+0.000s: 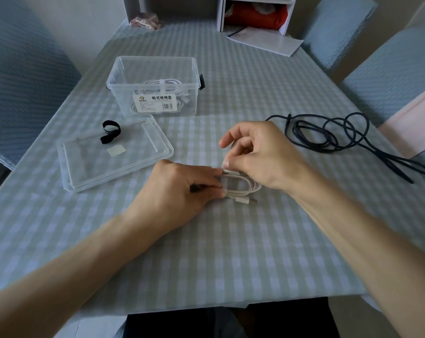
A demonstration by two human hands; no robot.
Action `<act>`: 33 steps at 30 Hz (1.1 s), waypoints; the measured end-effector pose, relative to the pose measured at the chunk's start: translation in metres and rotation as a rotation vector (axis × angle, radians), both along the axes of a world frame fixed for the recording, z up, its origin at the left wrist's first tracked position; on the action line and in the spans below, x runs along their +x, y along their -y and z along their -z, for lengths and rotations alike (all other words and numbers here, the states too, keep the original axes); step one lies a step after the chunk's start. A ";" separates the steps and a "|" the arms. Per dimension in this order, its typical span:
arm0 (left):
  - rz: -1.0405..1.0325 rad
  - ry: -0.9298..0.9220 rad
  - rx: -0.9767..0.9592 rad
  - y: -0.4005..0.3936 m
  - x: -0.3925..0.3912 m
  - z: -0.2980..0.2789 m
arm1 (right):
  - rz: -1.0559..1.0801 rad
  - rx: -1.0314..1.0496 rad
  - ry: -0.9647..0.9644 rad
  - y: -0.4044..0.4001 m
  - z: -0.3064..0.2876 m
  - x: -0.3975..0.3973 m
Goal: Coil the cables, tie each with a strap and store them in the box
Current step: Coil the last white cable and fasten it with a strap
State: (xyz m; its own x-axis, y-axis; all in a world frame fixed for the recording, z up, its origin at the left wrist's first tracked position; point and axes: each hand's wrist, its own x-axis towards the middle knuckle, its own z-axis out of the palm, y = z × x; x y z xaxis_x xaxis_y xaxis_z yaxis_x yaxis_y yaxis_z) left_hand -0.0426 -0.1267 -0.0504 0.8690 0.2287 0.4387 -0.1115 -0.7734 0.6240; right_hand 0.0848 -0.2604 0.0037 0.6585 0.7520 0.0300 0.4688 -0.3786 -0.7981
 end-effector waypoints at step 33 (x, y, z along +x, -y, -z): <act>0.146 0.024 0.064 -0.006 -0.004 -0.003 | -0.223 0.102 1.011 0.021 0.047 -0.044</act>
State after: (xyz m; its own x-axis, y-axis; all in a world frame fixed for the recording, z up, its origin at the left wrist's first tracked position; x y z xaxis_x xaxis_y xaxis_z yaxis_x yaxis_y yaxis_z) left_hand -0.0468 -0.1206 -0.0476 0.8803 0.0715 0.4690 -0.2399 -0.7857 0.5701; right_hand 0.0404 -0.2810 -0.0431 0.1367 0.8164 0.5610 0.9880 -0.1535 -0.0174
